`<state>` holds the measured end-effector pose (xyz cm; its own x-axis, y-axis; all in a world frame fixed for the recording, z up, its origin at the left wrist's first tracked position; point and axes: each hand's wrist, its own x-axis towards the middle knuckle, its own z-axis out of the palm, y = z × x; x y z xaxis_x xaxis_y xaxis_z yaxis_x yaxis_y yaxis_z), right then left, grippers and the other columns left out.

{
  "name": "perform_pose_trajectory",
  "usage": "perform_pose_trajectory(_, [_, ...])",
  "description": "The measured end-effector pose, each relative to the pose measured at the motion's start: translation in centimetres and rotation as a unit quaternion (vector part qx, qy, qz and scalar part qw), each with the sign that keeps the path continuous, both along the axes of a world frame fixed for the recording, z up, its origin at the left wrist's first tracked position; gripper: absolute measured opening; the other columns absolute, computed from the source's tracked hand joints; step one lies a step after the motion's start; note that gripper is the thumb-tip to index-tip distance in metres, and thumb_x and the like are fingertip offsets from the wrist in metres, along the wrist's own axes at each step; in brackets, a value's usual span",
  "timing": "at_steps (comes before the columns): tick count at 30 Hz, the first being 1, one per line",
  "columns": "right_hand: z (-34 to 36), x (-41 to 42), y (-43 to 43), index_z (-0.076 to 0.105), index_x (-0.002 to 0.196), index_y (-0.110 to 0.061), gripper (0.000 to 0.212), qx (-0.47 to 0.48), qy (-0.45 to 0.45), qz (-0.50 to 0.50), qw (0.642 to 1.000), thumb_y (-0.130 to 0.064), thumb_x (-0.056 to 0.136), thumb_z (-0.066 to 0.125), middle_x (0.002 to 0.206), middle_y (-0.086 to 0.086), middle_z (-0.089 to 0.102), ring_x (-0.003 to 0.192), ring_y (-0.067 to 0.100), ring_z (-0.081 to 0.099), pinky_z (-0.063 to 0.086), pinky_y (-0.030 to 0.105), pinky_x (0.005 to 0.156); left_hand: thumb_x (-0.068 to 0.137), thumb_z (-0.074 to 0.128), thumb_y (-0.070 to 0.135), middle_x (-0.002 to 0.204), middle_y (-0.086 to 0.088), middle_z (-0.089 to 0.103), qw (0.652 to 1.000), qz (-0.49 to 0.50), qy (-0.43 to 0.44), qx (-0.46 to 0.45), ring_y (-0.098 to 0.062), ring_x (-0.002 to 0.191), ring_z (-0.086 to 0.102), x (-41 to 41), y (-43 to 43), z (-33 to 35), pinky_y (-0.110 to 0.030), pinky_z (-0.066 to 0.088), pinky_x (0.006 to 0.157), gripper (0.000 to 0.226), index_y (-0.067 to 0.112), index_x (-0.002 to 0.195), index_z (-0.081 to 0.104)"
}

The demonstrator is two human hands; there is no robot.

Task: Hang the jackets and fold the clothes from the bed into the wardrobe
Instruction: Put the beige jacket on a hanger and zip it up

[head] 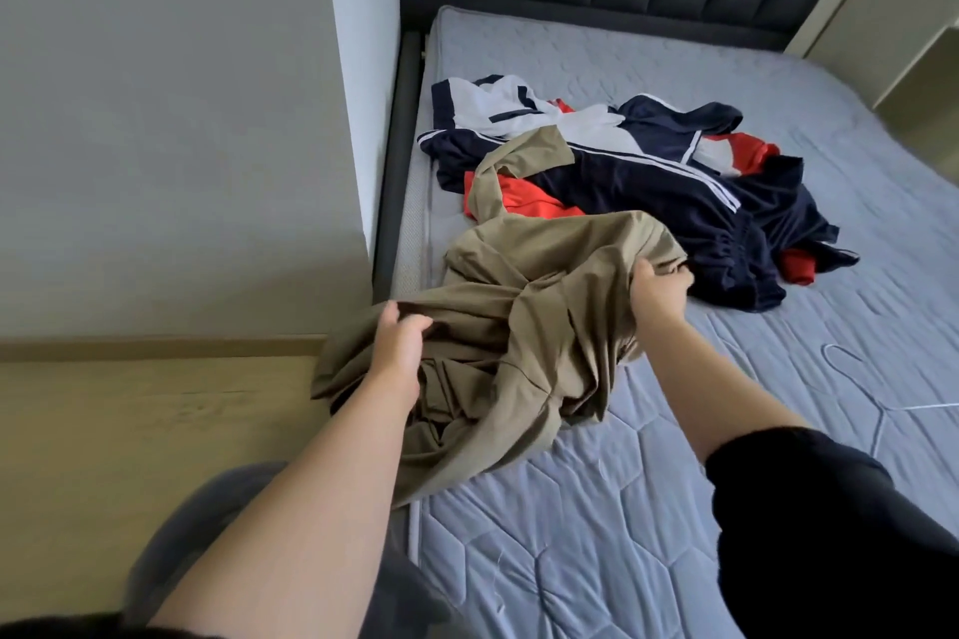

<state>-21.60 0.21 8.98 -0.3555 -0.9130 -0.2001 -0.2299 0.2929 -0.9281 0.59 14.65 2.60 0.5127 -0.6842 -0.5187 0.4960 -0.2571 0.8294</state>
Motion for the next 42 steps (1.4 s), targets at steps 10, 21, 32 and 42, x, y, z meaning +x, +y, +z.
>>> perform_pose_trajectory(10, [-6.4, 0.1, 6.0, 0.038, 0.137, -0.002, 0.066, 0.230, -0.043, 0.088, 0.968, -0.017, 0.082, 0.070, 0.129, 0.015, 0.053, 0.114, 0.033, 0.053, 0.046, 0.041, 0.095, 0.071, 0.063, 0.061, 0.115, 0.011, 0.066, 0.900, -0.374, -0.221, 0.033, -0.003, 0.105, 0.060, -3.3, 1.6, 0.9, -0.024, 0.044, 0.092, 0.068, 0.027, 0.129, 0.057])
perform_pose_trajectory(21, [-1.9, 1.2, 5.0, 0.060, 0.098, -0.010, 0.021, 0.071, -0.069, 0.104, 0.990, -0.020, 0.083, 0.070, 0.091, 0.004, 0.063, 0.082, 0.020, 0.059, 0.048, 0.033, 0.078, 0.089, 0.055, 0.010, 0.093, -0.011, 0.067, 0.907, -0.105, -0.406, 0.047, -0.025, 0.091, 0.058, -2.1, 1.1, 2.1, -0.024, 0.034, 0.070, 0.012, 0.007, 0.090, 0.067])
perform_pose_trajectory(32, [-1.5, 0.2, 5.8, 0.030, 0.145, -0.012, 0.078, -0.170, 0.283, 0.185, 0.925, -0.012, 0.076, 0.067, 0.147, 0.011, 0.032, 0.137, 0.029, 0.027, 0.023, 0.041, 0.112, 0.095, 0.048, 0.000, 0.095, -0.010, 0.066, 0.995, 0.073, -0.029, -0.062, -0.023, 0.091, 0.063, 0.1, 0.2, 3.9, -0.034, 0.052, 0.088, 0.018, 0.011, 0.094, 0.062])
perform_pose_trajectory(42, [-0.5, 5.1, 6.3, 0.060, 0.063, -0.007, 0.015, -0.143, 0.240, 0.330, 0.902, 0.002, 0.073, 0.053, 0.058, 0.003, 0.054, 0.066, 0.021, 0.050, 0.034, 0.030, 0.057, 0.086, 0.064, 0.006, 0.094, -0.003, 0.072, 0.986, -0.051, -0.147, -0.058, -0.017, 0.089, 0.066, 0.3, 1.3, 3.9, -0.028, 0.052, 0.084, 0.018, 0.019, 0.096, 0.070])
